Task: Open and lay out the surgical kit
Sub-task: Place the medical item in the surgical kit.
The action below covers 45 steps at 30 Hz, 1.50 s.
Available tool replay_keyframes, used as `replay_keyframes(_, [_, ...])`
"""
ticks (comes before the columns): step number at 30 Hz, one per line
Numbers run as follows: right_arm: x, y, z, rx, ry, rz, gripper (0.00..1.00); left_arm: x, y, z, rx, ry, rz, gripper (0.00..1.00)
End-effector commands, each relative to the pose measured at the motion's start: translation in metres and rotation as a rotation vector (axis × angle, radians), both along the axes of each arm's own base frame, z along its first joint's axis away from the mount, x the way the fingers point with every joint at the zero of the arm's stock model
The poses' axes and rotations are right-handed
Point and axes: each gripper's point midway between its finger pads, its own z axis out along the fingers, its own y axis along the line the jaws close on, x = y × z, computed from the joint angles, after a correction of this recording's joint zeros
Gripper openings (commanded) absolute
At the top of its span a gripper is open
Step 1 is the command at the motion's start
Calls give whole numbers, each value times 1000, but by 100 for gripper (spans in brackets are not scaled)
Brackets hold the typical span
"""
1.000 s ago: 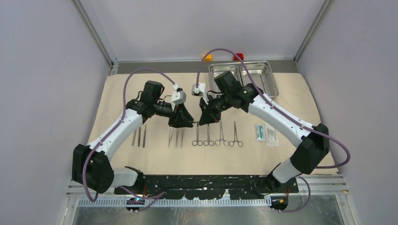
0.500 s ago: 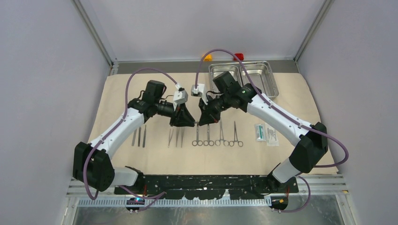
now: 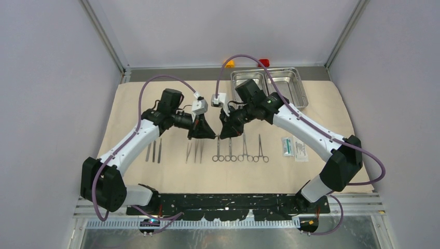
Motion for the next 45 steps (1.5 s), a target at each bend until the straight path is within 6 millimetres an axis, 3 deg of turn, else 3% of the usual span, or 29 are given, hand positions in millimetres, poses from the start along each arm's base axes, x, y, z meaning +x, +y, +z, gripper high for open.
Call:
replay_keyframes(1, [11,2,16,9,-71,-31,20,3,4,6,20,-55,53,0])
replay_keyframes(5, [20,-9,10,-48,-114,-90,41,10,28,-14,147,-87,249,0])
replay_keyframes(8, [28,-16,7,-83,-148,-140,50,17,52,-36,269,-37,429,0])
replay_keyframes(14, [44,-27,0,-151,-190,-226,52,28,104,-68,381,70,800,0])
replay_keyframes(20, [50,-32,-8,-167,-213,-264,52,31,144,-85,346,225,1123,0])
replay_keyframes(31, [54,-31,-15,-171,-202,-270,52,49,169,-103,340,294,1346,0])
replay_keyframes(45, [54,-30,-19,-167,-205,-257,51,52,166,-135,384,497,1423,0])
